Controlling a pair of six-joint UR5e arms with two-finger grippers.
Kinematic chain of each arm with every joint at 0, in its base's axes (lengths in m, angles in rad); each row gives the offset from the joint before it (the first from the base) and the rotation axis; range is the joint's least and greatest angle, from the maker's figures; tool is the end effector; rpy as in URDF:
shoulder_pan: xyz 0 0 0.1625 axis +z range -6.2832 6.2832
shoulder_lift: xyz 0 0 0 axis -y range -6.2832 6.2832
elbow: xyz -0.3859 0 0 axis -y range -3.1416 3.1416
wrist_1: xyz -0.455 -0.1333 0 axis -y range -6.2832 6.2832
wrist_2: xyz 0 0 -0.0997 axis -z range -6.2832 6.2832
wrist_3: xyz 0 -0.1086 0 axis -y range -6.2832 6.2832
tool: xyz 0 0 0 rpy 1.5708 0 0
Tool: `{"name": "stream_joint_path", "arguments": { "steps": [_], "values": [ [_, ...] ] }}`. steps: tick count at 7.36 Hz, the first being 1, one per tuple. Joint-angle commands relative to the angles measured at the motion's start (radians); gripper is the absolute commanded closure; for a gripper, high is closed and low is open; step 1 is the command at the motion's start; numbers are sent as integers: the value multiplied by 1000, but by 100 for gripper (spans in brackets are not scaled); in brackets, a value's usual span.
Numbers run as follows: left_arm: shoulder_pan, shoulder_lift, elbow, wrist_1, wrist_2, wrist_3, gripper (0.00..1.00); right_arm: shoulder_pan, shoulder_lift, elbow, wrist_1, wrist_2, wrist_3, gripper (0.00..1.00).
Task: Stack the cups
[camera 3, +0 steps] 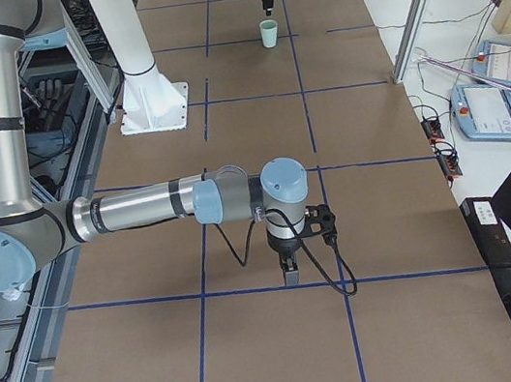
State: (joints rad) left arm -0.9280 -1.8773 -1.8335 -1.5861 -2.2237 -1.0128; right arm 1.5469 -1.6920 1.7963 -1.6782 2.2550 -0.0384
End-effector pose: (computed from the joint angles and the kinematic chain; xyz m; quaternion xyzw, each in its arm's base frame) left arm 0.3240 -0.5450 0.3021 -0.0415 0.4087 -0.0760 0.9085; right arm 0.0526 -0.5067 0.5827 0.0010 -0.3355 -0.0288 0.9416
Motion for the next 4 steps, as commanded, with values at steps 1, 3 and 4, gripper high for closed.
{"name": "stream_joint_path", "arguments": {
  "steps": [1,3,4],
  "values": [
    [-32,3,-12,0,-4,86,0,-1,0,0,0,0,0,0],
    [-214,48,-4,12,-5,381,0,1,0,0,0,0,0,0],
    [-279,85,17,14,-4,536,0,1,0,0,0,0,0,0]
  ]
}}
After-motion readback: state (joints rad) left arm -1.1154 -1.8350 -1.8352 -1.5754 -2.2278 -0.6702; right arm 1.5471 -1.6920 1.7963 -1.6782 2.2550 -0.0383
